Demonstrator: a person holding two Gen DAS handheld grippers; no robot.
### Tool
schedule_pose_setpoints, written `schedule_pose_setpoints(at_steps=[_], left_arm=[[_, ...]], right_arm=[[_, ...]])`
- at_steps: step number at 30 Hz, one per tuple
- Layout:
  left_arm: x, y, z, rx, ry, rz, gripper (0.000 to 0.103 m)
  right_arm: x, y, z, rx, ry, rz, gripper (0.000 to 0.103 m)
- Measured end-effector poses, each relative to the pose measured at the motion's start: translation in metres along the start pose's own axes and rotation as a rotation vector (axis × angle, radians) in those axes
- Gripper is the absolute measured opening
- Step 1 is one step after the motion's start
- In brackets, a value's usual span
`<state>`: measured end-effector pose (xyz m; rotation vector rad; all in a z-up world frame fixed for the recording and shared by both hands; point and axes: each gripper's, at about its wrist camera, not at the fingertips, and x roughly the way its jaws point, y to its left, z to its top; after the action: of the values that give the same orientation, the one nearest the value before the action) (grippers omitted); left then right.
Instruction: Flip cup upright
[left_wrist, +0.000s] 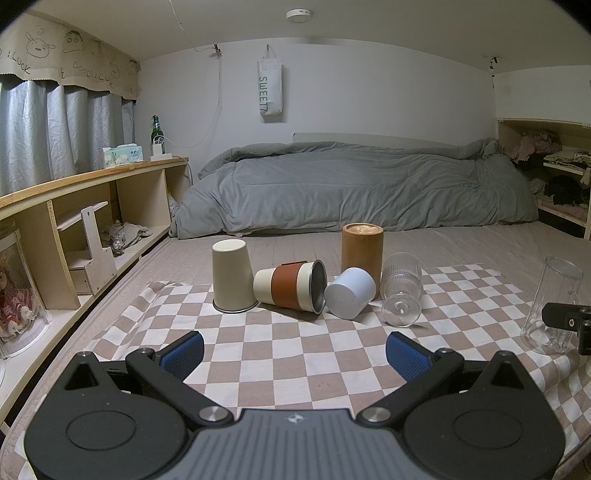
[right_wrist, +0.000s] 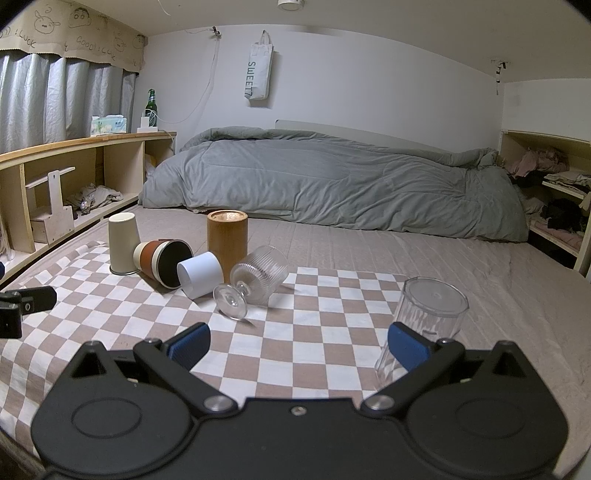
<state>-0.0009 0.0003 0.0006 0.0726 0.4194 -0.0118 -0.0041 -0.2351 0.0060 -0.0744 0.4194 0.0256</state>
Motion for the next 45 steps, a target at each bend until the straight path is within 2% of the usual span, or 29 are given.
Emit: schedule_pose_setpoints(at_steps=[26, 33, 39, 45], left_arm=[[-0.001, 0.001, 0.002, 0.000, -0.005, 0.002, 0.103], [0.000, 0.007, 0.017, 0.007, -0.024, 0.000, 0.103], [0.016, 0.007, 0.036, 0.044, -0.046, -0.037, 0.103], [0.054, 0.008, 0.055, 0.085, -0.052, -0.074, 0.103]], right_arm=[[-0.003, -0.002, 0.001, 0.000, -0.001, 0.001, 0.103], [-0.002, 0.004, 0.004, -0.011, -0.014, 0.005, 0.103], [0.003, 0.002, 0.018, -0.038, -0.018, 0.003, 0.103], [0.008, -0.002, 0.031, -0.043, -0.030, 0.002, 0.103]])
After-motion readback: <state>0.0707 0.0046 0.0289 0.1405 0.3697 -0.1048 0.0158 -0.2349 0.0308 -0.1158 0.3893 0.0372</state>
